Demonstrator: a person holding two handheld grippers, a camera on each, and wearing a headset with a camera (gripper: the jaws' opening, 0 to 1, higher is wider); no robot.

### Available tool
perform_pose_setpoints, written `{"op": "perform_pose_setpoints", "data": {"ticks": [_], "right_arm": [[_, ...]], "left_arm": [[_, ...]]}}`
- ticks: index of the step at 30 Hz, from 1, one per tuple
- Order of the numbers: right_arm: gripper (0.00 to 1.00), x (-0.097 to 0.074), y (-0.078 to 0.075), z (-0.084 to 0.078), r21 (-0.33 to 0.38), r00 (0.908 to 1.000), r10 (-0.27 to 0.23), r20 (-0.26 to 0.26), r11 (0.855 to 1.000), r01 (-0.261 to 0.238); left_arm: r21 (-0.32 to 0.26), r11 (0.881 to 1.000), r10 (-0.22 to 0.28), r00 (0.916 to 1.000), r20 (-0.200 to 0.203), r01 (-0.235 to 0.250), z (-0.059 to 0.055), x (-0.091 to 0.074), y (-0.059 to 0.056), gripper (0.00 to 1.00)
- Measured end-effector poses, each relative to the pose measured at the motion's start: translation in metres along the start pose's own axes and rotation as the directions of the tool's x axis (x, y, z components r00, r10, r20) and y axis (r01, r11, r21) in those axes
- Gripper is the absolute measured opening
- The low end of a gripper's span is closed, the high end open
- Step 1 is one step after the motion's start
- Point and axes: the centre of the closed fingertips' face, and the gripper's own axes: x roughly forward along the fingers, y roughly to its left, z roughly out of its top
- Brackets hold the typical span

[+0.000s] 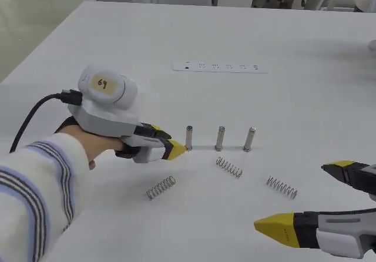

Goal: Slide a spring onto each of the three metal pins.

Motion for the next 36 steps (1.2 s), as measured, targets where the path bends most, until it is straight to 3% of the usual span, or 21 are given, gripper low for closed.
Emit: {"op": "perform_pose_setpoints", "data": {"ticks": [4,7,19,27,34,36], "right_arm": [[1.00,0.000,-0.002,0.000,0.005,1.0000,0.002,0.002,1.000,-0.002],[1.00,0.000,-0.003,-0.001,-0.002,1.0000,0.000,-0.003,1.000,0.000],[1.00,0.000,-0.007,0.003,-0.004,0.9997,-0.012,0.021,1.000,0.012],[1.00,0.002,-0.005,0.003,0.005,0.9995,-0.006,0.030,1.000,0.006],[1.00,0.003,-0.003,-0.002,0.005,0.9999,-0.006,0.016,1.000,0.006],[1.00,0.003,-0.004,-0.003,0.014,0.9999,-0.010,0.011,1.000,0.010]], "left_arm": [[-0.026,0.999,0.025,0.9997,-0.005,-0.025,-0.008,-0.008,0.002,0.22],[-0.049,0.999,0.010,0.9999,-0.006,-0.010,-0.013,-0.012,-0.001,0.22],[-0.044,0.999,0.000,0.9966,-0.082,-0.004,-0.049,-0.023,-0.013,0.20],[-0.061,0.998,-0.004,0.9966,-0.083,-0.001,-0.061,-0.022,-0.018,0.19],[-0.043,0.999,0.000,0.9935,-0.114,-0.005,-0.072,-0.023,-0.022,0.19],[-0.087,0.996,0.011,0.9939,-0.110,-0.020,-0.075,-0.024,-0.020,0.19]]}}
